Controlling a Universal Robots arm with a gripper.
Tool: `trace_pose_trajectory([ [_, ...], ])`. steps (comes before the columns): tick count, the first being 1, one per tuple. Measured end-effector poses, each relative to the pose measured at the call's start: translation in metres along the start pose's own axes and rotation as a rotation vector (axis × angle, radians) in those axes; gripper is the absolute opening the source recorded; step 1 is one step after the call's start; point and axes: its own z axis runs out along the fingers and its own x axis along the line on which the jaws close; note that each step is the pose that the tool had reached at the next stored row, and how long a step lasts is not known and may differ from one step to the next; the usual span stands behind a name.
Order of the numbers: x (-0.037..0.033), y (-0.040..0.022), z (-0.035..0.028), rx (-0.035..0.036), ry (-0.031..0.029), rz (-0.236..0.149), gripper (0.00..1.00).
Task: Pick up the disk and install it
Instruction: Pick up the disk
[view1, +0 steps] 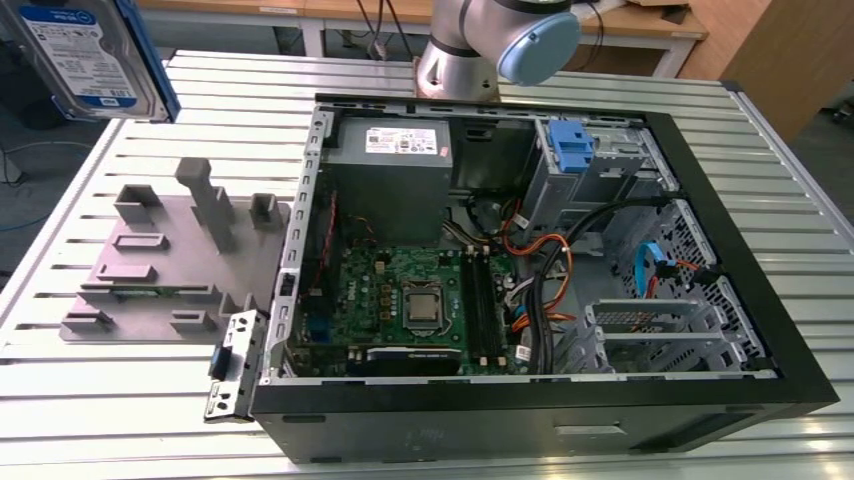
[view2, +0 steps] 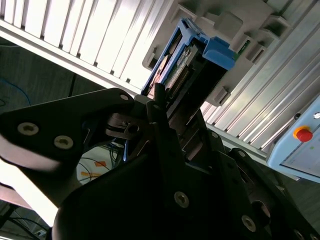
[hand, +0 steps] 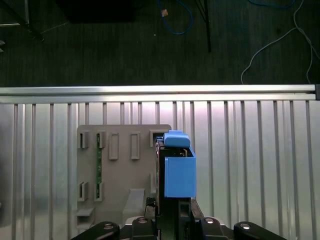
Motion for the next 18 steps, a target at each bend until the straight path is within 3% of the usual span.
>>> trace_pose_trajectory([
  [13,-0.0002,0.0001,-0.0024,0.0001,0.0000,0.000,0.35],
  [18,-0.0003,-0.0027,-0.0025,0.0001,0.0000,0.000,0.35],
])
